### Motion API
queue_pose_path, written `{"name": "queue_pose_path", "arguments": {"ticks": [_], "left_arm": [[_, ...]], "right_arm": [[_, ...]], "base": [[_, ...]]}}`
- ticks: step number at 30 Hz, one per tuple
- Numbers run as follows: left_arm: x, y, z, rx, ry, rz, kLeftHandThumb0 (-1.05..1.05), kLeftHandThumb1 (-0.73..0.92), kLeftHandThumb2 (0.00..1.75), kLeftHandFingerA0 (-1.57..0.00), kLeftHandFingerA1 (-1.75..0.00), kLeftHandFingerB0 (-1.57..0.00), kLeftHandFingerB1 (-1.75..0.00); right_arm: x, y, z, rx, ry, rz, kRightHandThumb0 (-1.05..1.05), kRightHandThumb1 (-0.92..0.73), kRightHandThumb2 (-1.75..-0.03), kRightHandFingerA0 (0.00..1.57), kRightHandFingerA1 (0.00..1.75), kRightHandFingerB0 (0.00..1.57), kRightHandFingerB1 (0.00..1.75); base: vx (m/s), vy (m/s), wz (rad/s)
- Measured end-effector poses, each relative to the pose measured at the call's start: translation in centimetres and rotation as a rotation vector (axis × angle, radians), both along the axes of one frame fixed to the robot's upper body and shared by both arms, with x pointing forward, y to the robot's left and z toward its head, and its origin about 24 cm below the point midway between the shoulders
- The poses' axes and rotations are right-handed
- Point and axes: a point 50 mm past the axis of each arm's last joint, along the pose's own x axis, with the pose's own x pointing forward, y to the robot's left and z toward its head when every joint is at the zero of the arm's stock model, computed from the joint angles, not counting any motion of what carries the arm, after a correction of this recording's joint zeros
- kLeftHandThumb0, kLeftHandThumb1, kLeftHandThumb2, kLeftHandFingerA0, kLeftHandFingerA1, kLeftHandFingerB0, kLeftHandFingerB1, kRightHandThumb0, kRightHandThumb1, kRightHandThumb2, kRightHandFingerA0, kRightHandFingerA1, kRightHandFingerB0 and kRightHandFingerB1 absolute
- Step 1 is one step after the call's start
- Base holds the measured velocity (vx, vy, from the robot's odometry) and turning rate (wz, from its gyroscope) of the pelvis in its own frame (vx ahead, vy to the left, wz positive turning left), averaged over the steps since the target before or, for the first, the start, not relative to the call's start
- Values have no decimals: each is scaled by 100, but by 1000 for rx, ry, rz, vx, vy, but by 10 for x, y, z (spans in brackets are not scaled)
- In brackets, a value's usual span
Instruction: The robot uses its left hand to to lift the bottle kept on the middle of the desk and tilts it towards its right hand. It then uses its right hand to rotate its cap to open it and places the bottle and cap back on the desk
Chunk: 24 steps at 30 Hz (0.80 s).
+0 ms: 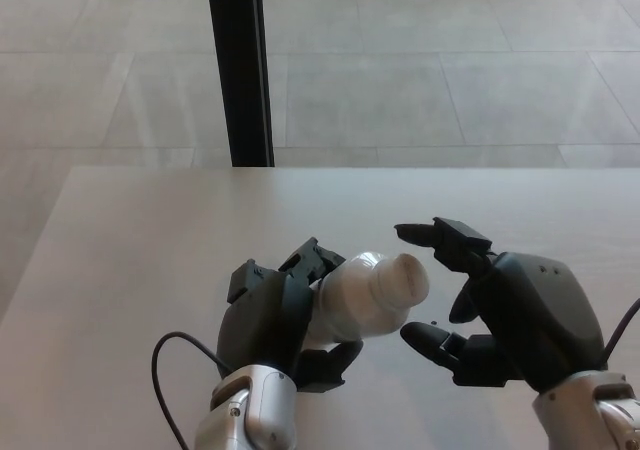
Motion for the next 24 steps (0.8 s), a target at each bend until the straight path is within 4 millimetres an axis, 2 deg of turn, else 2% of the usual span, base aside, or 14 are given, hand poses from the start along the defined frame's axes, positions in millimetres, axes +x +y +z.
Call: {"name": "queue_pose_path", "arguments": {"ticks": [3,4,5,6,7,8,9,10,11,12,14,17,21,24], "left_arm": [[0,0,0,0,-1,1,15,81,94,-88,-163,-73,-136],[0,0,0,0,-2,0,12,81,88,-87,-160,-69,-123],[0,0,0,0,-2,1,13,81,88,-88,-161,-70,-127],[0,0,0,2,-3,1,13,79,92,-88,-162,-71,-127],[-1,0,-1,3,-3,1,13,82,87,-83,-158,-69,-123],[-1,0,-1,3,-3,1,14,81,85,-83,-151,-69,-104],[-1,0,-1,4,-3,0,14,81,85,-83,-151,-69,-104],[-1,0,-1,4,-3,0,13,83,83,-83,-156,-67,-116],[-1,0,-1,4,-3,0,13,81,84,-83,-153,-68,-111],[-1,-1,-1,5,-3,-1,13,82,84,-82,-156,-67,-121],[-1,-1,-1,5,-3,0,12,84,83,-83,-159,-69,-129],[-2,-1,-1,8,-5,-1,14,84,84,-83,-158,-69,-125],[-2,-1,-1,13,-8,1,16,82,92,-83,-162,-70,-130],[-2,-1,-1,14,-9,3,15,83,87,-82,-160,-68,-131]], "right_arm": [[0,0,-1,-2,0,7,-37,-70,-61,102,118,53,46],[-1,0,-2,-3,1,9,-31,-72,-63,102,131,56,47],[-1,0,-2,-3,1,10,-31,-73,-63,105,138,59,49],[-1,0,-3,-3,1,12,-30,-72,-67,104,150,63,53],[-1,0,-3,-3,-2,12,-32,-72,-70,105,158,67,58],[-1,0,-4,-2,-5,11,-26,-69,-74,107,174,74,66],[-1,-1,-4,0,-14,10,-26,-69,-74,107,174,74,66],[0,-1,-4,1,-19,9,-30,-67,-76,101,175,78,71],[0,-1,-4,3,-24,9,-31,-67,-75,99,175,81,75],[0,-1,-4,3,-29,9,-31,-67,-76,98,175,84,80],[0,-1,-3,4,-37,10,-28,-64,-89,97,173,88,97],[0,-1,-4,4,-45,12,-23,-61,-98,100,173,88,102],[0,-2,-4,4,-52,10,-29,-61,-93,99,169,88,105],[0,-2,-4,2,-55,9,-27,-59,-94,101,167,87,105]], "base": [[0,0,0],[0,0,0],[0,0,0],[0,0,0],[0,0,0],[0,0,0],[0,0,0],[0,0,0],[0,0,0],[0,0,0],[0,0,0],[0,0,0],[0,0,0],[0,0,0]]}}
